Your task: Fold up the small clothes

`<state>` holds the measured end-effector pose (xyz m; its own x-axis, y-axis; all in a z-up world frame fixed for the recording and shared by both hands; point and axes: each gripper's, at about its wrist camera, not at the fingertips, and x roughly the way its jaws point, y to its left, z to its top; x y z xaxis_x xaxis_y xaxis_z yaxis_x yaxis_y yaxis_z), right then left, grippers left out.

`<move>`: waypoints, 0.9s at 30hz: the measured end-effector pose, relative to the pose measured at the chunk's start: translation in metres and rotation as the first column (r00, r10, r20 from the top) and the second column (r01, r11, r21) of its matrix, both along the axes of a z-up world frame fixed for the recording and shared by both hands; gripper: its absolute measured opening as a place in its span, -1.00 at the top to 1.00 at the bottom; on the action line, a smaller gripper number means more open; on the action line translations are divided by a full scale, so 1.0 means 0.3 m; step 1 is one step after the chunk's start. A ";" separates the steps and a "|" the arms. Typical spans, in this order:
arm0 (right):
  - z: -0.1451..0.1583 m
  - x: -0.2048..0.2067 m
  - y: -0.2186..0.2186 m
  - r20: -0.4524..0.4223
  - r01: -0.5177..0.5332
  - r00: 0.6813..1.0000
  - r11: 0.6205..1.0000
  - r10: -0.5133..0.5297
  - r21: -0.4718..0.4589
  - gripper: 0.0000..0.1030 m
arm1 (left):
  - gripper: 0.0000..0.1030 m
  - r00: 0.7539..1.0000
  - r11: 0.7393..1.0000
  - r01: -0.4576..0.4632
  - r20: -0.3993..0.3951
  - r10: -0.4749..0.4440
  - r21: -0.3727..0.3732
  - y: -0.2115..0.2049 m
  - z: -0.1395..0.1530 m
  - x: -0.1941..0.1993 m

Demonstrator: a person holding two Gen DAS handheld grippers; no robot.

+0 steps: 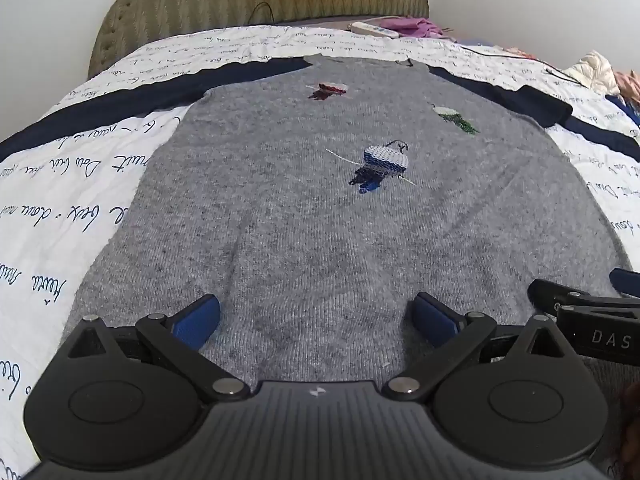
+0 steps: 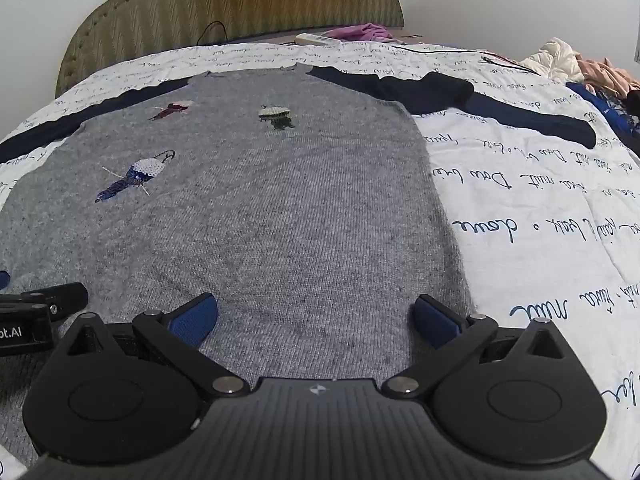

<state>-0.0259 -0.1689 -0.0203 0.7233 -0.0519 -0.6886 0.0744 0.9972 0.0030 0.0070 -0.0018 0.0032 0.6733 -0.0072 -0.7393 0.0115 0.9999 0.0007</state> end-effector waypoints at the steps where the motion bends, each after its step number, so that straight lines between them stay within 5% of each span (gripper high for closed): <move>1: -0.003 -0.005 0.005 0.003 0.002 1.000 1.000 -0.002 -0.002 -1.00 | -1.00 1.000 1.000 0.000 -0.002 0.000 0.007 -0.004 0.000 0.002; 27: 0.011 0.013 -0.002 -0.033 -0.035 0.999 0.999 0.034 -0.005 -1.00 | -1.00 1.000 0.998 0.014 0.002 -0.014 0.069 -0.027 0.020 0.008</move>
